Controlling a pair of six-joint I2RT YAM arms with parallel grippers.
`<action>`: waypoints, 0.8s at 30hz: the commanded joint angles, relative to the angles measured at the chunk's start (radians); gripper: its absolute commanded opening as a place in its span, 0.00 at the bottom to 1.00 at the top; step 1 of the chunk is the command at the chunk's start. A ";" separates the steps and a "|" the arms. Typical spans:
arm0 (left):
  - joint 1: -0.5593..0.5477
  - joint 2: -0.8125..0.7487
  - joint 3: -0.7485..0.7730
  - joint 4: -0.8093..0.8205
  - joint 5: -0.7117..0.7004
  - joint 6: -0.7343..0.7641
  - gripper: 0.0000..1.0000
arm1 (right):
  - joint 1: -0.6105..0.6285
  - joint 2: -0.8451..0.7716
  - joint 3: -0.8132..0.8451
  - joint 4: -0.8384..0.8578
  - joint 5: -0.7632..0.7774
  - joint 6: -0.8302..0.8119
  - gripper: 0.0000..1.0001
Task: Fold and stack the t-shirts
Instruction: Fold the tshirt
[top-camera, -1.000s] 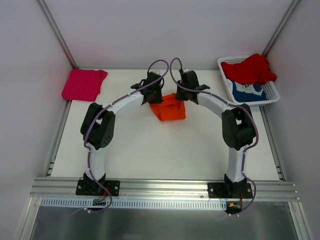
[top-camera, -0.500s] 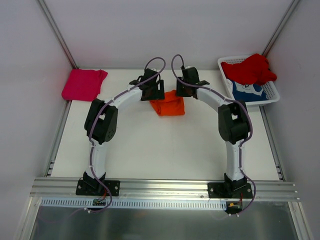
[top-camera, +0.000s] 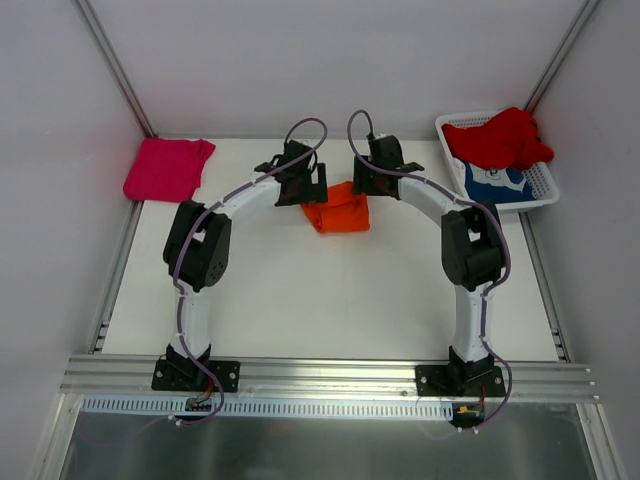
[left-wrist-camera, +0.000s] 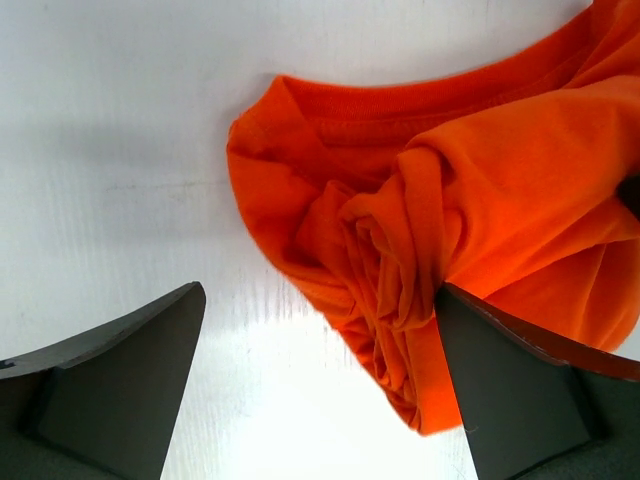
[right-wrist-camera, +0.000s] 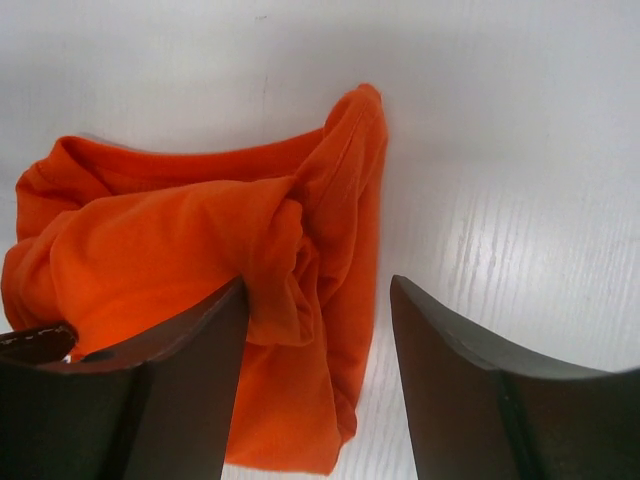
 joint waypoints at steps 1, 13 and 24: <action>-0.019 -0.137 -0.047 -0.015 -0.023 -0.005 0.99 | 0.001 -0.133 -0.032 -0.005 0.032 -0.018 0.61; -0.102 -0.309 -0.171 -0.015 -0.077 -0.037 0.99 | 0.050 -0.299 -0.136 -0.031 0.037 -0.024 0.60; -0.143 -0.208 -0.170 -0.015 -0.087 -0.063 0.99 | 0.098 -0.244 -0.138 -0.027 0.011 -0.020 0.59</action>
